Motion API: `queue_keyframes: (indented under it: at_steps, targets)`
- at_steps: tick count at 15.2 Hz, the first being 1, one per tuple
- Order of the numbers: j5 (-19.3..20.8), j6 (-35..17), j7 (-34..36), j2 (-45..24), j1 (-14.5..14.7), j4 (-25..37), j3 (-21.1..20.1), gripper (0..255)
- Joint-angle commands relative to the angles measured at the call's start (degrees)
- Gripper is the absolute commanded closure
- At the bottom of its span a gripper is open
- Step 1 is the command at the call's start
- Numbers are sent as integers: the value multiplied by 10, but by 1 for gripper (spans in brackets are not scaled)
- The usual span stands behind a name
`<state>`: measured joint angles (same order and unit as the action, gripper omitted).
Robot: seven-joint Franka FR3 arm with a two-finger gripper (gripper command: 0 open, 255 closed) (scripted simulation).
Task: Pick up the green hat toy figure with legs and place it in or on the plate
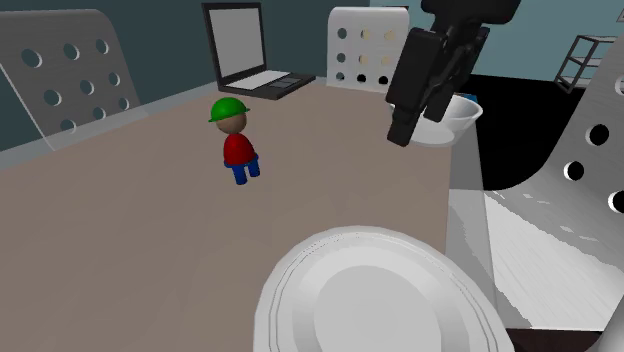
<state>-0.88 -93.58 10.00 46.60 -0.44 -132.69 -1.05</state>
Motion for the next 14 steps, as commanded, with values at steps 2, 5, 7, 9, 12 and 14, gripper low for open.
queue_keyframes:
  at_steps: [2,5,7,9,12,14]
  targets:
    - [-5,-18,20,-14,-4,3,-9,0]
    - [-14,-70,79,-61,-16,18,-35,0]
    - [-17,-103,118,-94,-26,33,-53,0]
    - [-17,-133,157,-129,-37,52,-69,0]
    - [-10,-172,217,-183,-54,86,-93,0]
    - [-1,-195,258,-221,-66,113,-107,0]
